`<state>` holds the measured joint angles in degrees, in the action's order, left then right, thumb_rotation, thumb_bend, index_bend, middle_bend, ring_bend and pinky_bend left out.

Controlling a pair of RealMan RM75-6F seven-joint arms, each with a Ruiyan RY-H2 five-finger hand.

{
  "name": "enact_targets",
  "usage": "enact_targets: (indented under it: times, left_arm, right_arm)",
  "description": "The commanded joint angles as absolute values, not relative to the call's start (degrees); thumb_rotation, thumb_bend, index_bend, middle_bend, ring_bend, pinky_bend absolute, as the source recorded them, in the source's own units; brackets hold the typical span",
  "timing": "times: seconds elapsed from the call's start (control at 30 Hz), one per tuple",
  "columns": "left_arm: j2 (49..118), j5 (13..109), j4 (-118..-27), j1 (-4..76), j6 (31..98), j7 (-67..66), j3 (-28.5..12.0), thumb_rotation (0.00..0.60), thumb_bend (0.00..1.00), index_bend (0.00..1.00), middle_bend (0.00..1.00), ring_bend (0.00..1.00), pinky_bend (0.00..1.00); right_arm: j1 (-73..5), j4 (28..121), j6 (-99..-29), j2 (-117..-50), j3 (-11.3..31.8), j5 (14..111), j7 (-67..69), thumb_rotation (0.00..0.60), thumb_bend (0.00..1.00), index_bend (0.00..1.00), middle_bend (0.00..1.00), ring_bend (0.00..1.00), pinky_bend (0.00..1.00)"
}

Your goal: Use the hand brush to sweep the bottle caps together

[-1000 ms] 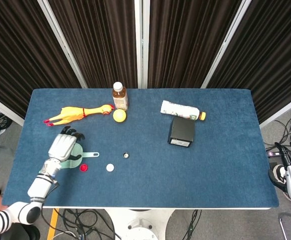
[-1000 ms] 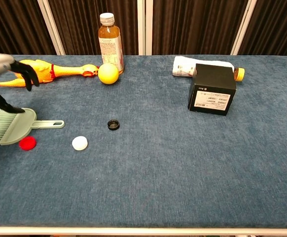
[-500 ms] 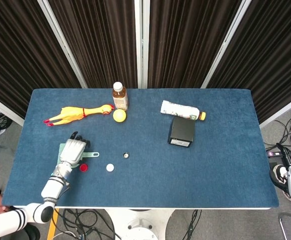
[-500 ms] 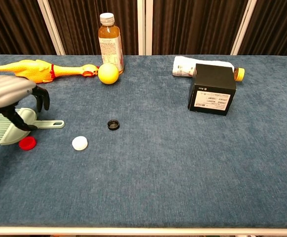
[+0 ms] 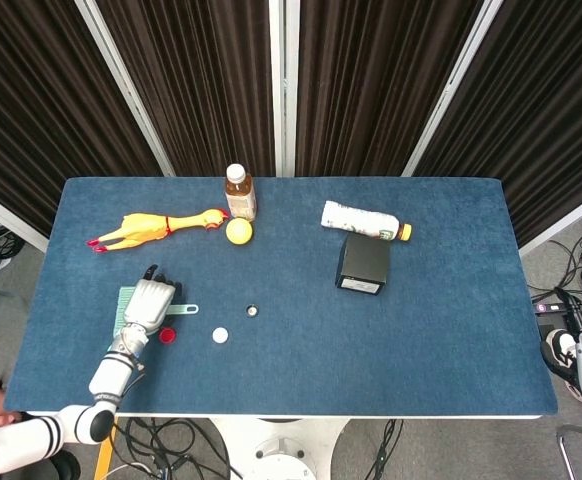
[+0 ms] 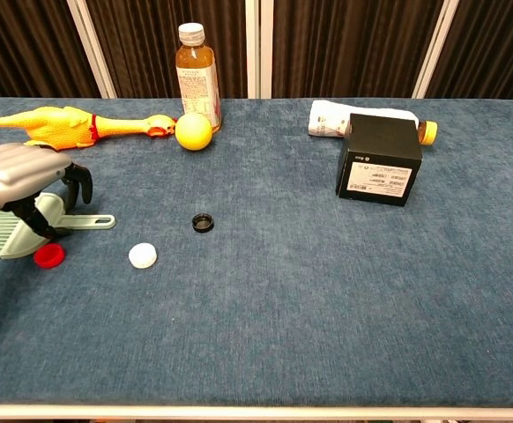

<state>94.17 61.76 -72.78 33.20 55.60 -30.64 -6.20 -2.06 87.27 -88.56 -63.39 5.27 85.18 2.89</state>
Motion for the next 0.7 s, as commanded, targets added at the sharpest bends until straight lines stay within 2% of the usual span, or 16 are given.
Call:
enact_targets:
  times: [0.03, 0.23, 0.33, 0.7]
  left_arm:
    - [94.38, 60.83, -72.80, 33.74, 55.43, -32.30, -6.06, 0.600, 0.23, 0.39, 0.46, 0.28, 0.10]
    - [94.92, 60.66, -72.54, 34.37, 55.81, -33.77, -5.88, 0.600, 0.24, 0.41, 0.48, 0.29, 0.10]
    - [95.13, 60.51, -72.33, 34.64, 55.68, -34.55, -5.59, 0.600, 0.25, 0.43, 0.48, 0.30, 0.13]
    - [95.54, 60.82, -71.13, 35.23, 55.09, -36.26, -4.23, 0.600, 0.26, 0.43, 0.48, 0.31, 0.14]
  right_arm:
    - [-2.09, 87.12, -88.38, -63.48, 5.28, 85.05, 2.96, 0.600, 0.23, 0.09, 0.20, 0.04, 0.15]
    - [-2.13, 86.73, -88.14, -63.65, 5.38, 84.77, 3.23, 0.600, 0.23, 0.09, 0.20, 0.04, 0.15]
    - [-2.12, 86.58, -88.14, -63.74, 5.38, 84.79, 3.41, 0.600, 0.23, 0.09, 0.20, 0.04, 0.15]
    - [-1.76, 86.03, -88.26, -64.02, 5.35, 84.47, 4.02, 0.600, 0.23, 0.09, 0.20, 0.04, 0.15]
